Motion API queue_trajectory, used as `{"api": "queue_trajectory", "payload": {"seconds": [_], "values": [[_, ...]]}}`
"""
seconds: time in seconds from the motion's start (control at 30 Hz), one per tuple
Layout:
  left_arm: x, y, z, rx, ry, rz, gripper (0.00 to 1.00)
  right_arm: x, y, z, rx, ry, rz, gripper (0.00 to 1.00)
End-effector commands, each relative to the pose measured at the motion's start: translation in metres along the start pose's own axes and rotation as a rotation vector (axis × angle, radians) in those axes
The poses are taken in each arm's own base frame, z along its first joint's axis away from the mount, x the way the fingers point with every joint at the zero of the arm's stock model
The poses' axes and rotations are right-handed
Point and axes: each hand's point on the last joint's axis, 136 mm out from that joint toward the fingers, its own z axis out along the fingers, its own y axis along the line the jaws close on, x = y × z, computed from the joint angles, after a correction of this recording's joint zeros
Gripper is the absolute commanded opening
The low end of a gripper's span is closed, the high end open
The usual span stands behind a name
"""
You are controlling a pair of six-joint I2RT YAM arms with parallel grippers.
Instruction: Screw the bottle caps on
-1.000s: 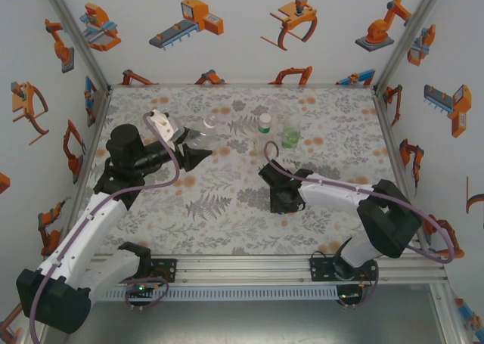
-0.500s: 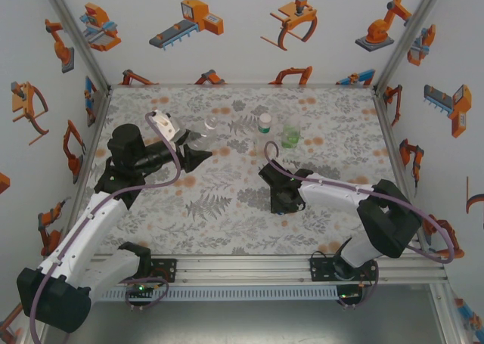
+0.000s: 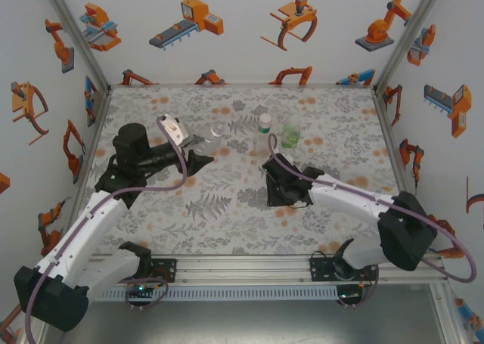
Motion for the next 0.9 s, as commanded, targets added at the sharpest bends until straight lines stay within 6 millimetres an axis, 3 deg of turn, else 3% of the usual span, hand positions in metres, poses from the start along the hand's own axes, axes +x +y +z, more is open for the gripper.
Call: {"api": "queue_trajectory", "payload": {"seconds": [0.0,0.27,0.47,0.67,0.87], "values": [[0.001,-0.01,0.0,0.018,0.042,0.094,0.09,-0.037,0.033,-0.033,-0.151,-0.14,-0.099,0.25],[0.022,-0.03,0.006,0.065,0.132,0.22,0.04,-0.079,0.079,-0.113,-0.387,-0.413,-0.316,0.23],[0.031,-0.038,0.007,0.098,0.153,0.279,0.01,-0.096,0.106,-0.18,-0.571,-0.648,-0.423,0.2],[0.032,-0.049,0.006,0.145,0.143,0.315,0.0,-0.084,0.132,-0.224,-0.732,-0.712,-0.632,0.16],[0.03,-0.067,0.003,0.212,0.107,0.365,0.0,-0.056,0.149,-0.254,-0.863,-0.813,-0.919,0.1]]}}
